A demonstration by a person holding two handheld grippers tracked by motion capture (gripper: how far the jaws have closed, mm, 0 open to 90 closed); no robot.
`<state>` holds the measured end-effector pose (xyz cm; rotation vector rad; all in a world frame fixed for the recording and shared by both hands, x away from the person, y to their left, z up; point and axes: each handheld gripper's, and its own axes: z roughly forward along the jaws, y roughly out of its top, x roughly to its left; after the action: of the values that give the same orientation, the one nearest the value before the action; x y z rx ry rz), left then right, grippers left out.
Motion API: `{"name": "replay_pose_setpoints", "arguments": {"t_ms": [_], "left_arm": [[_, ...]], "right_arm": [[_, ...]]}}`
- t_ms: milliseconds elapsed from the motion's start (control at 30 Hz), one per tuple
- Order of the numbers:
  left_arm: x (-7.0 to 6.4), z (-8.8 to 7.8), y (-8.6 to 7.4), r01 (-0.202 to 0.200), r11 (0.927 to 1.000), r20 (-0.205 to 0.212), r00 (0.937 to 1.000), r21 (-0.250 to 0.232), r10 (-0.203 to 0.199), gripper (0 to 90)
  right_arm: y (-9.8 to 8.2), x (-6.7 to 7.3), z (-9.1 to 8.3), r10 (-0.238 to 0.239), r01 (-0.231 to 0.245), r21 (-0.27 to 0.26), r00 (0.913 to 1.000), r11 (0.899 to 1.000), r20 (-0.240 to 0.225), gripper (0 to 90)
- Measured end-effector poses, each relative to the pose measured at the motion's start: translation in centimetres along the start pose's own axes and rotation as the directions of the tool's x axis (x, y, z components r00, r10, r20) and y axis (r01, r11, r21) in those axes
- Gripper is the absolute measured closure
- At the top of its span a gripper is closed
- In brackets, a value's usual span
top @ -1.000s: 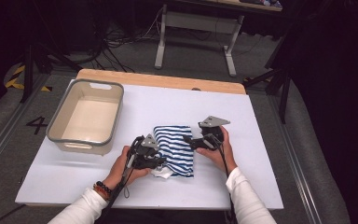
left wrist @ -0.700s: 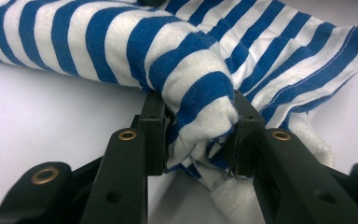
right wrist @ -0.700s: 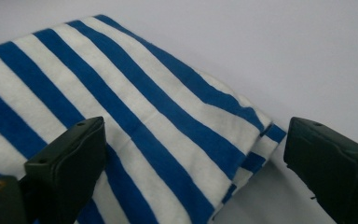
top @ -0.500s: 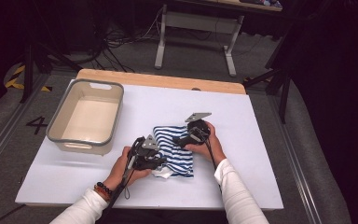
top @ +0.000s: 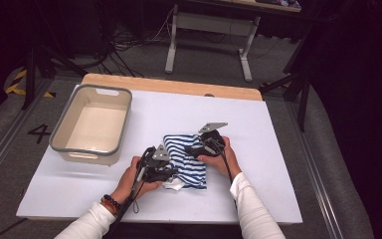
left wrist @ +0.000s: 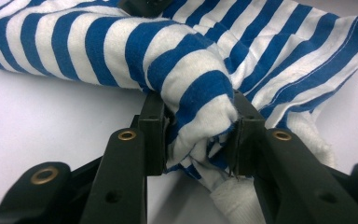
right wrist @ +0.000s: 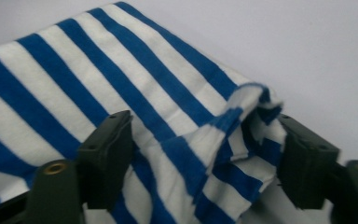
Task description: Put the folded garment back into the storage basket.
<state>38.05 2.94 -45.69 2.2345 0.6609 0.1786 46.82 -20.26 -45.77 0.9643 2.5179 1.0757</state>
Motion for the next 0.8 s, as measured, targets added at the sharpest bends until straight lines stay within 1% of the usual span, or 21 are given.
{"name": "replay_pose_setpoints", "arguments": {"t_ms": [133, 167, 200, 267, 300, 333, 400, 433, 467, 533, 600, 633, 667, 700, 733, 767, 800], "left_arm": [[-0.1, 0.0, 0.0, -0.002, 1.0000, -0.003, 1.0000, 0.001, 0.002, 65.4], [-0.1, 0.0, 0.1, -0.010, 1.0000, -0.009, 0.9999, 0.001, 0.010, 65.5], [-0.1, 0.0, 0.1, -0.010, 1.0000, -0.009, 0.9999, 0.001, 0.010, 65.4], [-0.2, 0.1, 0.1, -0.011, 0.9999, -0.010, 0.9999, 0.000, 0.011, 65.5], [-0.2, 0.1, 0.1, -0.011, 0.9999, -0.010, 0.9999, 0.000, 0.011, 65.6], [-0.2, 0.1, 0.1, -0.012, 0.9999, -0.010, 0.9999, -0.002, 0.012, 65.6], [-0.2, 0.1, 0.1, -0.013, 0.9999, -0.011, 0.9999, -0.002, 0.013, 65.7], [-0.2, 0.1, 0.1, -0.014, 0.9999, -0.011, 0.9998, -0.003, 0.014, 65.7], [-0.3, 0.1, 0.1, -0.016, 0.9999, -0.011, 0.9998, -0.004, 0.016, 65.9], [-0.3, 0.1, 0.1, -0.024, 0.9997, -0.017, 0.9996, -0.007, 0.024, 66.2], [-0.3, 0.1, 0.2, -0.029, 0.9996, -0.021, 0.9994, -0.009, 0.029, 66.7], [-0.4, 0.1, 0.2, -0.035, 0.9993, -0.029, 0.9990, -0.012, 0.034, 66.7], [-0.5, 0.1, 0.2, -0.038, 0.9992, -0.032, 0.9988, -0.016, 0.037, 67.1], [-0.5, 0.1, 0.2, -0.046, 0.9987, -0.036, 0.9983, -0.020, 0.046, 67.2], [-0.5, 0.0, 0.2, -0.048, 0.9986, -0.037, 0.9982, -0.022, 0.047, 67.4], [-0.5, 0.0, 0.3, -0.052, 0.9982, -0.043, 0.9978, -0.029, 0.051, 67.6], [-0.6, -0.2, 0.3, -0.057, 0.9978, -0.046, 0.9974, -0.034, 0.055, 67.6]], "right_arm": [[-0.1, 0.5, -0.4, 0.012, -0.012, 0.005, 0.9999, 1.000, -0.002, 45.8], [-0.1, 0.6, -0.5, 0.011, -0.011, 0.009, 0.9999, 1.000, -0.006, 51.5], [-0.1, 0.7, -0.6, 0.011, -0.011, 0.010, 0.9997, 1.000, -0.021, 56.5], [-0.2, 0.8, -0.6, 0.020, -0.020, 0.005, 0.9994, 1.000, -0.029, 62.2], [-0.2, 0.8, -0.6, 0.020, -0.020, 0.005, 0.9994, 1.000, -0.029, 62.2], [-0.3, 1.0, -0.7, 0.025, -0.025, 0.003, 0.9992, 1.000, -0.032, 65.4], [-0.3, 1.3, -0.7, 0.021, -0.021, -0.003, 0.9995, 1.000, -0.025, 70.8], [-0.4, 1.5, -0.8, 0.008, -0.008, -0.010, 0.9998, 1.000, -0.016, 72.7], [-0.7, 1.8, -0.9, 0.001, -0.001, -0.031, 1.0000, 1.000, 0.004, 74.8], [-1.1, 1.8, -1.1, 0.010, -0.010, -0.055, 0.9999, 0.998, 0.011, 76.2], [-1.1, 2.0, -1.4, -0.009, 0.011, -0.066, 0.9994, 0.998, 0.034, 76.9], [-1.1, 2.0, -1.4, -0.009, 0.011, -0.066, 0.9994, 0.998, 0.034, 76.9], [-1.1, 2.2, -1.6, -0.023, 0.027, -0.078, 0.9982, 0.997, 0.055, 77.2], [-1.1, 2.4, -1.8, -0.028, 0.034, -0.085, 0.9975, 0.996, 0.065, 77.3], [-1.1, 2.5, -2.0, -0.029, 0.037, -0.101, 0.9965, 0.994, 0.079, 77.3], [-1.1, 2.7, -2.4, -0.026, 0.038, -0.128, 0.9954, 0.991, 0.092, 77.4], [-1.1, 2.7, -2.4, -0.026, 0.038, -0.128, 0.9954, 0.991, 0.092, 77.4]]}}
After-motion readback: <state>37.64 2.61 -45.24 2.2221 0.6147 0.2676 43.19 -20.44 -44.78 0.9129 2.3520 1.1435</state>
